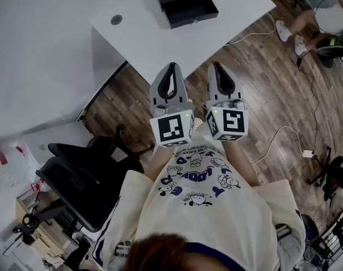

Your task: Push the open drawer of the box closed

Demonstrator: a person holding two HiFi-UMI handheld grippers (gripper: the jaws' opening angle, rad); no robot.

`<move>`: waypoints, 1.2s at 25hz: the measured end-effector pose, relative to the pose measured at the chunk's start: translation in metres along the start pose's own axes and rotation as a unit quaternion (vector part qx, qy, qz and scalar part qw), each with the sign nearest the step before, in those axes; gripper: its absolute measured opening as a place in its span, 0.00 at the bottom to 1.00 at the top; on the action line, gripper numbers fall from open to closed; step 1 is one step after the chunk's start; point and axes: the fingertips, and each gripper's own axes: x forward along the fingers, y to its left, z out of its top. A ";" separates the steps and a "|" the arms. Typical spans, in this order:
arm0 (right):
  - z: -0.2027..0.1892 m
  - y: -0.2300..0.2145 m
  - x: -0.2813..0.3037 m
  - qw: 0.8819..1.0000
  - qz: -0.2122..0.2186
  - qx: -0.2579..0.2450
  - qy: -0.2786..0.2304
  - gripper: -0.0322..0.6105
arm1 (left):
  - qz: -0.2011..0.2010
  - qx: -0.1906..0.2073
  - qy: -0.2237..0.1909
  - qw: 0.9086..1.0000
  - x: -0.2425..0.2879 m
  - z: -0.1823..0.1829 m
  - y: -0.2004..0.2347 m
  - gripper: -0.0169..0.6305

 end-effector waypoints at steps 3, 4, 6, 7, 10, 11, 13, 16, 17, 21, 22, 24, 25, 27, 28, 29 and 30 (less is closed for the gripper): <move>-0.004 -0.004 0.008 1.000 -0.005 0.007 0.003 0.12 | 0.000 -0.004 0.001 1.000 0.009 -0.002 0.002 0.05; -0.005 -0.006 0.011 1.000 -0.006 0.011 0.005 0.12 | 0.000 -0.005 0.002 1.000 0.013 -0.003 0.003 0.05; -0.008 -0.010 0.019 1.000 -0.008 0.016 0.009 0.12 | -0.002 -0.008 0.004 1.000 0.021 -0.004 0.005 0.05; -0.009 -0.012 0.023 1.000 -0.009 0.018 0.011 0.12 | -0.002 -0.009 0.004 1.000 0.025 -0.005 0.006 0.05; -0.012 -0.018 0.037 1.000 -0.012 0.022 0.018 0.12 | -0.001 -0.007 0.011 1.000 0.040 -0.009 0.012 0.05; -0.013 -0.019 0.042 0.999 -0.012 0.022 0.020 0.12 | -0.001 -0.007 0.015 1.000 0.045 -0.011 0.014 0.05; -0.015 -0.022 0.053 0.999 -0.013 0.021 0.024 0.12 | -0.002 -0.005 0.020 1.000 0.056 -0.014 0.018 0.05; -0.018 -0.023 0.068 0.999 -0.015 0.025 0.030 0.12 | -0.008 -0.005 0.017 1.000 0.074 -0.013 0.023 0.05; -0.020 -0.024 0.073 0.999 -0.016 0.027 0.033 0.12 | -0.010 -0.005 0.017 1.000 0.080 -0.014 0.024 0.05; -0.027 -0.026 0.085 0.998 -0.021 0.033 0.044 0.12 | -0.016 -0.006 0.024 1.000 0.095 -0.018 0.028 0.05; -0.028 -0.026 0.088 0.998 -0.022 0.033 0.046 0.12 | -0.017 -0.005 0.025 1.000 0.099 -0.019 0.030 0.05; -0.030 -0.027 0.093 0.998 -0.025 0.033 0.052 0.12 | -0.018 -0.004 0.027 0.999 0.105 -0.019 0.032 0.05; -0.032 -0.028 0.096 0.998 -0.026 0.034 0.055 0.12 | -0.019 -0.005 0.028 0.999 0.108 -0.019 0.033 0.05; -0.034 -0.030 0.100 0.997 -0.027 0.038 0.061 0.12 | -0.021 -0.006 0.033 0.999 0.111 -0.021 0.034 0.05; -0.036 -0.030 0.102 0.997 -0.026 0.040 0.063 0.12 | -0.021 -0.007 0.036 0.999 0.113 -0.023 0.035 0.05; -0.037 -0.031 0.105 0.997 -0.026 0.041 0.065 0.12 | -0.021 -0.007 0.039 0.999 0.115 -0.025 0.035 0.05; -0.037 -0.032 0.108 0.997 -0.026 0.041 0.066 0.12 | -0.021 -0.007 0.043 0.999 0.117 -0.027 0.036 0.05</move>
